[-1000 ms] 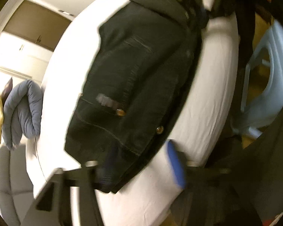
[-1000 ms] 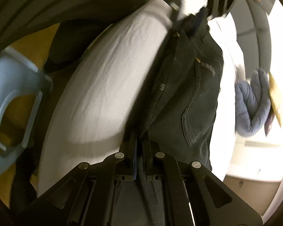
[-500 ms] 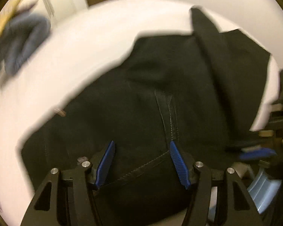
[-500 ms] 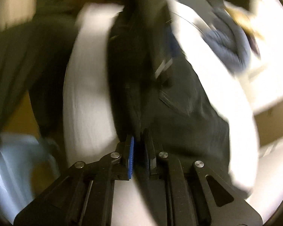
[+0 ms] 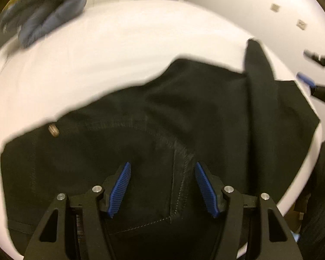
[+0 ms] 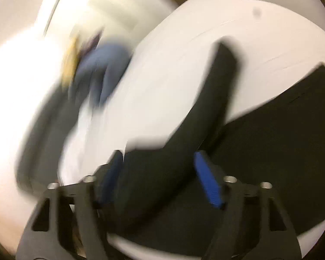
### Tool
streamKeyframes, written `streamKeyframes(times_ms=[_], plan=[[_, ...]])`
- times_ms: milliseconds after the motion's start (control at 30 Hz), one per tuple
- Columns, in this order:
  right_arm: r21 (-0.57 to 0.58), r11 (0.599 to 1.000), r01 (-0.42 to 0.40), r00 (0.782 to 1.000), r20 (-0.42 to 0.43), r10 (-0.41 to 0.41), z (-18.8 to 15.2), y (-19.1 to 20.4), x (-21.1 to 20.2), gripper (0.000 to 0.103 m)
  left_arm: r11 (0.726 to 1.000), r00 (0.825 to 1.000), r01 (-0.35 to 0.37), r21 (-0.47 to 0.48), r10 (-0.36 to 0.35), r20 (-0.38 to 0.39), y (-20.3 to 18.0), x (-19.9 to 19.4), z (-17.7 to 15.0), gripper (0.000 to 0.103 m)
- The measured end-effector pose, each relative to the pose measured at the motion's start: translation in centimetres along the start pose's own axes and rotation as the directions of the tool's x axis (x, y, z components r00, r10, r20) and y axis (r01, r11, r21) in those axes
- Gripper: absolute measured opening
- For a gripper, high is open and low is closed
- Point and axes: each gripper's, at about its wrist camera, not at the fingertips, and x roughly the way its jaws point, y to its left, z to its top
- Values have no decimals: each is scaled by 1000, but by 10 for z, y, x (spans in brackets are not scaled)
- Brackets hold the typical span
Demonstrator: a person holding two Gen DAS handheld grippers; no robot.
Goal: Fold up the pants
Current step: 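Lower the jeans onto the bed and open both grippers, then grasp the end of a jeans leg with the right gripper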
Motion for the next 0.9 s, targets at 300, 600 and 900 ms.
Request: streamKeyframes(times_ms=[300,600,900], plan=[[307,944,118,990,-115,-86,112,-95,90,71,999,1000,-15,-28,14,-22,5,4,-4,65],[148,986,80,989,-131,-60,202,-24,151,72,999,999,-36,-23,35,-24,-1,11,0,67],[-3,999,32,998,-51,-32,251,-3,142,72,999,999,-34,-22,34,-10,5,7,-5,68]])
